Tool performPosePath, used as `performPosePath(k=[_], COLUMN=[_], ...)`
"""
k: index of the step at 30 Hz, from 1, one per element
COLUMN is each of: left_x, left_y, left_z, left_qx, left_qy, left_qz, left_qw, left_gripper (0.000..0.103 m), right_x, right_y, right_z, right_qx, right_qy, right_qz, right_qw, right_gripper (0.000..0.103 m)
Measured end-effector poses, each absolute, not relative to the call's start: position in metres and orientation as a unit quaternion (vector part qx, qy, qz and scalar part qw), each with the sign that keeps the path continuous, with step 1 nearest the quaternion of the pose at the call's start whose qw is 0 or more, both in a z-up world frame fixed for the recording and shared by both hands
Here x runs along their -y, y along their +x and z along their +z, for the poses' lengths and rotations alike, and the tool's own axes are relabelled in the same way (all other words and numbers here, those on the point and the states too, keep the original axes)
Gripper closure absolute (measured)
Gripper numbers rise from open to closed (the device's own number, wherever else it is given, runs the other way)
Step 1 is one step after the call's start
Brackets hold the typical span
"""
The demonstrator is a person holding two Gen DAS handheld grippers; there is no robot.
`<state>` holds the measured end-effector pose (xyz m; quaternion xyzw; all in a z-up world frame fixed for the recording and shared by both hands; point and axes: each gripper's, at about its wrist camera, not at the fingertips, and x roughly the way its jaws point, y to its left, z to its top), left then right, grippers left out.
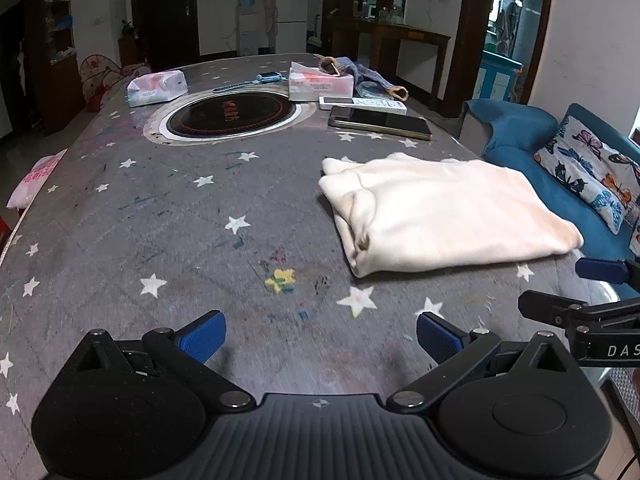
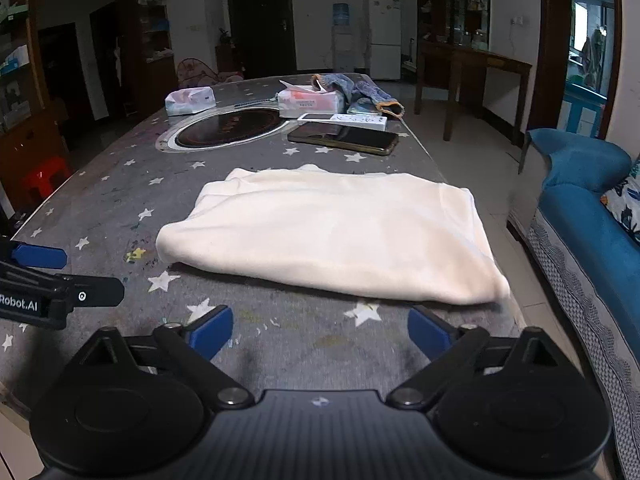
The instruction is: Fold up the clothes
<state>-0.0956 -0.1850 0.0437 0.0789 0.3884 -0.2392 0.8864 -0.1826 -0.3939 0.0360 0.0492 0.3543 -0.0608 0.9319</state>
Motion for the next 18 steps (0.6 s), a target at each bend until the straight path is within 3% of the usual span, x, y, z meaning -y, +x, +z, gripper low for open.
performPosePath(k=[18], left_x=[0.187], left_y=[-0.114], left_z=[0.043], left_qx=[-0.385], left_qy=[0.086], left_qz=[-0.247], left_qw=[0.885], left_gripper=[0.000], right_x=[0.383], right_y=[-0.196], right_z=[0.035], right_qx=[-0.350], right_qy=[0.036], right_qz=[-0.076], right_qw=[0.933], right_gripper=[0.000])
